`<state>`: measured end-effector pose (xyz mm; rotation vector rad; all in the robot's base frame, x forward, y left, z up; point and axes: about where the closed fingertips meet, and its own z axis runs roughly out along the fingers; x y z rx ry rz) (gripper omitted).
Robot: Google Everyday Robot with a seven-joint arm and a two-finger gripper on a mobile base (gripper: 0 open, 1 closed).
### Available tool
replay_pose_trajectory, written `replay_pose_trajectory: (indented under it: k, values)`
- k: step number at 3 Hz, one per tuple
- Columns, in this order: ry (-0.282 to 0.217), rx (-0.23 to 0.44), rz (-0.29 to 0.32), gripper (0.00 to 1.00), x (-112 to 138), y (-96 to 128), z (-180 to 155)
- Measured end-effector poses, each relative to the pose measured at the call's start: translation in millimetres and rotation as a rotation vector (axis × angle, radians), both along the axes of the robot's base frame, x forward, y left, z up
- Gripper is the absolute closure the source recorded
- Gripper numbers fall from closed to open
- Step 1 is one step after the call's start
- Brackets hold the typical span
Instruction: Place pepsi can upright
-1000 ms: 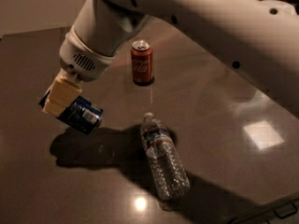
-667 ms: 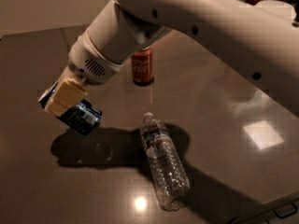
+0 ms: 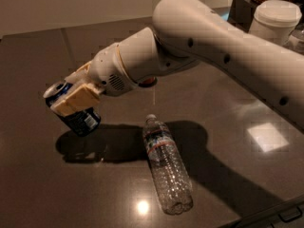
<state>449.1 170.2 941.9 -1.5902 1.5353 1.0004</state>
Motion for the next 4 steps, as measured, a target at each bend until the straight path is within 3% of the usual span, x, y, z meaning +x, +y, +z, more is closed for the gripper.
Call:
replay_pose_trajectory:
  k: [3, 4]
  values:
    - [-0.002, 0.221, 0.031, 1.0, 14.0, -4.7, -13.9]
    - [-0.009, 0.268, 0.04, 0.87, 17.0, -7.3, -19.9]
